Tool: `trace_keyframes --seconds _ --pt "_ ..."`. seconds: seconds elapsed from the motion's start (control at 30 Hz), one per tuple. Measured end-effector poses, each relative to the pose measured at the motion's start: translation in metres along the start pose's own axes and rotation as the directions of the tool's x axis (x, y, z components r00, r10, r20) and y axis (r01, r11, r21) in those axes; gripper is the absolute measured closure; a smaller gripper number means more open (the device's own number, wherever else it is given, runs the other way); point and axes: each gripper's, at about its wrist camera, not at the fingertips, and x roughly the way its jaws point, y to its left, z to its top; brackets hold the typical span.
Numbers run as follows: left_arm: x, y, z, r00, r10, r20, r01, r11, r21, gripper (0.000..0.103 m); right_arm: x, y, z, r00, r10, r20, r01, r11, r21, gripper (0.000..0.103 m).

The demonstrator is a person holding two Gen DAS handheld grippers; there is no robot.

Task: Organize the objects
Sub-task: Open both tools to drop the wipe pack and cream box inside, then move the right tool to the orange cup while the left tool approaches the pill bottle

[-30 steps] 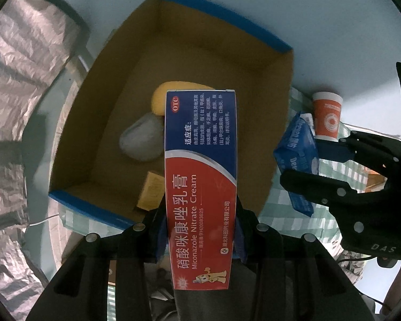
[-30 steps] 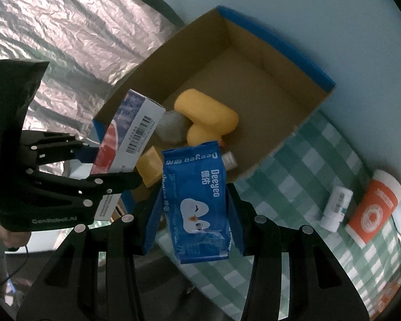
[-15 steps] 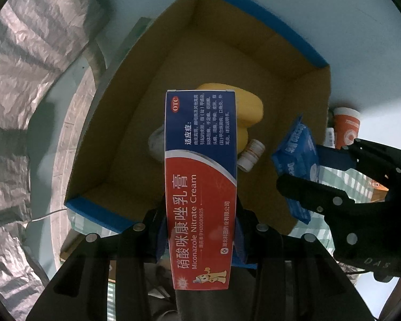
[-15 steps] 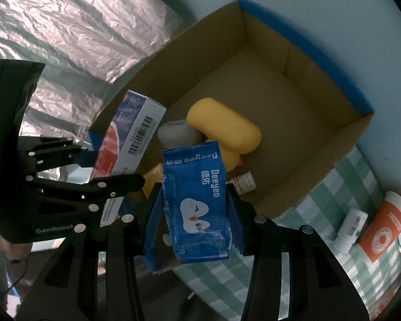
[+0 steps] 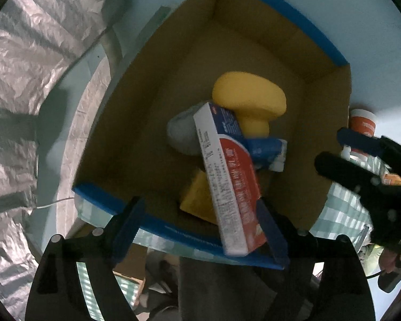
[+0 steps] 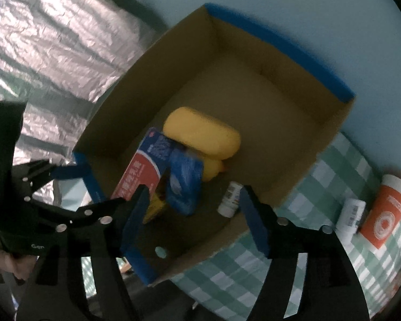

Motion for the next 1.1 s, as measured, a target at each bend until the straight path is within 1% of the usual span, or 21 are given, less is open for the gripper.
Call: trace_keyframes --seconds 0.07,0.2,0.3,0.6,0.87,1.1 --pt "0.001 -0.004 -0.003 1.000 -0.002 0.001 0.002 1.000 0.013 0.017 -0.003 -0.004 -0.002 1.000 -0.024 0.006 0.024 1.000 0.006 0.026" --pt "-0.003 -0.016 -0.009 1.000 -0.008 -0.001 0.008 0.999 0.036 0.017 -0.009 -0.014 -0.005 0.999 -0.047 0.000 0.047 0.999 0.020 0.026" --pt "-0.008 -0.025 -0.008 1.000 -0.008 0.008 0.008 0.999 0.054 0.017 -0.013 -0.019 -0.009 0.997 -0.071 -0.011 0.071 0.997 0.017 0.026" --pt "-0.024 -0.053 -0.007 0.999 -0.008 0.036 0.004 0.995 0.102 0.017 -0.029 -0.035 -0.021 0.993 -0.119 -0.004 0.119 0.993 0.022 0.026" --pt "-0.022 -0.082 -0.011 1.000 -0.006 0.026 0.002 0.990 0.143 0.017 -0.042 -0.057 -0.037 0.991 -0.135 -0.002 0.135 0.989 0.051 0.025" --pt "-0.018 -0.116 -0.013 1.000 -0.015 0.017 0.012 0.982 0.187 0.017 -0.052 -0.088 -0.056 0.987 -0.161 -0.012 0.162 0.981 0.108 0.024"
